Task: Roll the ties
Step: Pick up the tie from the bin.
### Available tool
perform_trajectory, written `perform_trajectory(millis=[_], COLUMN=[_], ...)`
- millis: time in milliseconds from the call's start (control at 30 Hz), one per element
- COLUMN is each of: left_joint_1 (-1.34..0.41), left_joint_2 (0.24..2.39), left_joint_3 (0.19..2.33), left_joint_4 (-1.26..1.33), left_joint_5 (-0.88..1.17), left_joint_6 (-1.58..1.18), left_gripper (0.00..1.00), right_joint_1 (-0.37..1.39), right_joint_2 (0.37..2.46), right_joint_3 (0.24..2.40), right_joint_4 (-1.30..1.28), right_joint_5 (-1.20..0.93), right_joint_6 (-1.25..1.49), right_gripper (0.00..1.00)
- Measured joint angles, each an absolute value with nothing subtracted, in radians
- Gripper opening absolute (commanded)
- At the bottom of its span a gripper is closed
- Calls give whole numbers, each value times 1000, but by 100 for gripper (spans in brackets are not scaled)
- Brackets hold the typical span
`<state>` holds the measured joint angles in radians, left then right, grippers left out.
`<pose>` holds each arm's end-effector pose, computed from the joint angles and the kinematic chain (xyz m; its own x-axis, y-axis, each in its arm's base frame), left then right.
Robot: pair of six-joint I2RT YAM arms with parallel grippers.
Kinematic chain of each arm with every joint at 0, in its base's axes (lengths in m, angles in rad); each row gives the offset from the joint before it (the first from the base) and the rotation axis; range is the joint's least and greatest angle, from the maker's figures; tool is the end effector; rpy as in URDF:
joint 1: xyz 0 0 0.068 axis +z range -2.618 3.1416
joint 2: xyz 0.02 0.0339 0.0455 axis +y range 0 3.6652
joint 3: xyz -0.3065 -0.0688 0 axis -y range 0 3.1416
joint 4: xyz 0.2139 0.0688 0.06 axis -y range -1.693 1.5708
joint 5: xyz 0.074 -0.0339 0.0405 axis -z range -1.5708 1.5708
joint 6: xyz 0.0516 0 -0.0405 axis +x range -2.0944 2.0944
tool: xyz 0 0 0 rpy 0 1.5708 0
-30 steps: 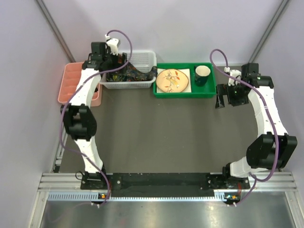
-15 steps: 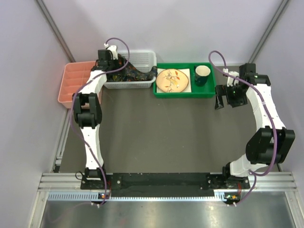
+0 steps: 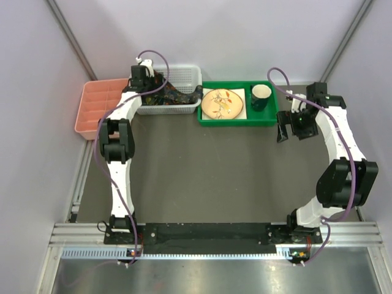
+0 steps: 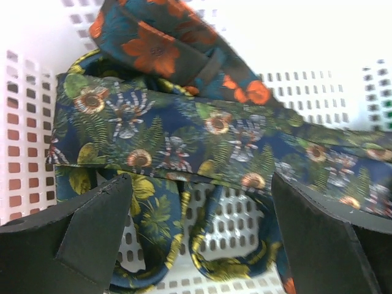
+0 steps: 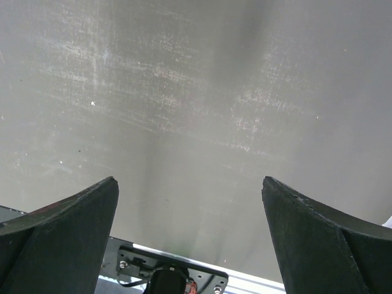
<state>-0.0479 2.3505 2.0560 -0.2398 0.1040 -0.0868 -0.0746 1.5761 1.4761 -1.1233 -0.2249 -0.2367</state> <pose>0.5645 -0.0324 0.2630 -0.5186 -0.0615 -0.8528 0.0923 0.9876 -0.1273 0.2828 -0.0096 0.3415 -0.9107 -0.1612 -0.3802 -0.2229 0.9669 0.1240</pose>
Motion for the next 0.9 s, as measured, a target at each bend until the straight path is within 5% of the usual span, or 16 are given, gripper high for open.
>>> perform_trajectory(millis=[267,467,900], left_joint_1=[-47,-47,-45], left_joint_2=[2427,2495,2503], left_joint_3=[2089,2164,2179], left_joint_4=[-250,-256,-207], left_joint_5=[71,83,123], left_joint_6=[-104,-130,-157], left_gripper=[99,88,11], right_joint_1=[-75,-75,-75], right_joint_2=[1591,1598,1598], right_joint_3=[1478,1489,1489], right_joint_4=[-1124,-1124,-1124], right_joint_5=[-212,-195,-177], right_joint_6=[-244,-245,-254], right_gripper=[99,99,99])
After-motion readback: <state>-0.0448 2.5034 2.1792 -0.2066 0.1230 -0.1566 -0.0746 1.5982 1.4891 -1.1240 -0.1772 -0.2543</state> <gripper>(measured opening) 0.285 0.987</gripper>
